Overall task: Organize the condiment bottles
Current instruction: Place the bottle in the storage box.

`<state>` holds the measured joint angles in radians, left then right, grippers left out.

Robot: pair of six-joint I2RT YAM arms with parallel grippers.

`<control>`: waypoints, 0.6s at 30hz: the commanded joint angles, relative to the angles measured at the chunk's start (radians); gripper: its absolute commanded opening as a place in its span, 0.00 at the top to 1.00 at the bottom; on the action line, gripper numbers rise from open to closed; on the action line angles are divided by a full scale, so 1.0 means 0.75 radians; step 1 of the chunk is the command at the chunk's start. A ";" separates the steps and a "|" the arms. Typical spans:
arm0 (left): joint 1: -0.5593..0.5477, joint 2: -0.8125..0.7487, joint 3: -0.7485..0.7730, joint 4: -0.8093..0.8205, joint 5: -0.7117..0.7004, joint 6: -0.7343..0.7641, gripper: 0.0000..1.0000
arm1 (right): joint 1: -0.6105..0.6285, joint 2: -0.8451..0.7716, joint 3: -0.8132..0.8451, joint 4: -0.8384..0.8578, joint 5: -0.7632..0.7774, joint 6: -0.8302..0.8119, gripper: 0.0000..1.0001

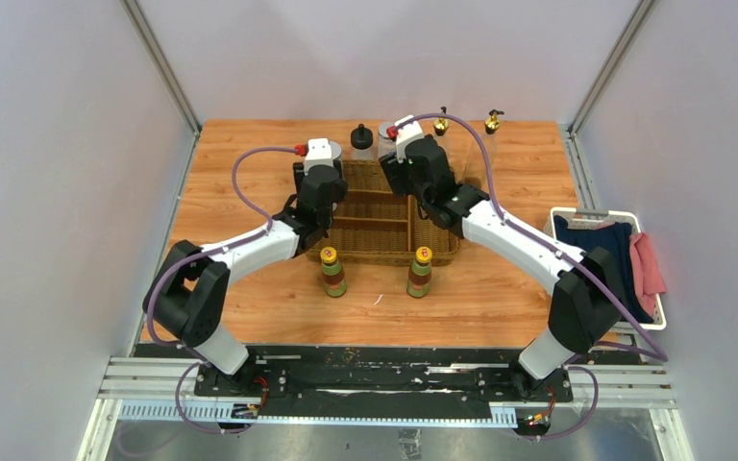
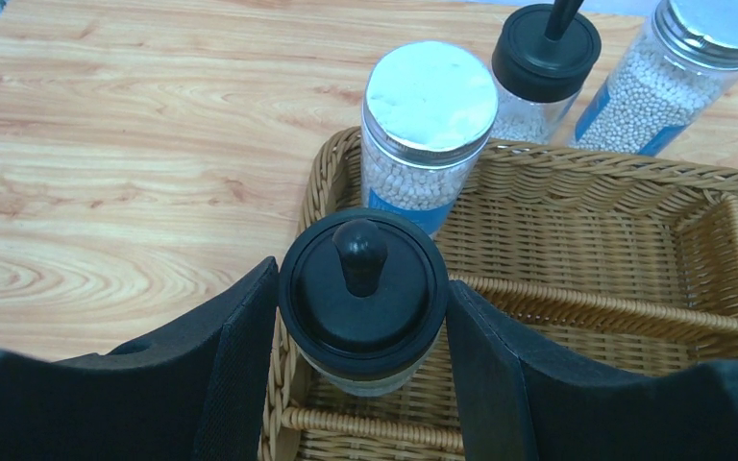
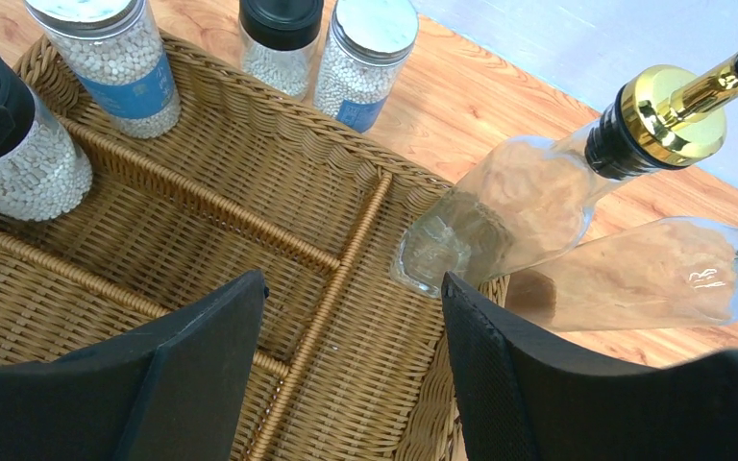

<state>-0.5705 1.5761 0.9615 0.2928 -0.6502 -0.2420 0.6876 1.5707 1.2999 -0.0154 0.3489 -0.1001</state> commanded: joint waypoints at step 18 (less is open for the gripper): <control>0.026 0.092 -0.106 0.203 0.136 -0.130 0.83 | 0.004 0.120 0.142 -0.034 -0.035 -0.022 0.28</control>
<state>-0.5556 1.6432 0.8898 0.4023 -0.5941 -0.2893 0.6876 1.6436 1.3296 -0.0227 0.3393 -0.1028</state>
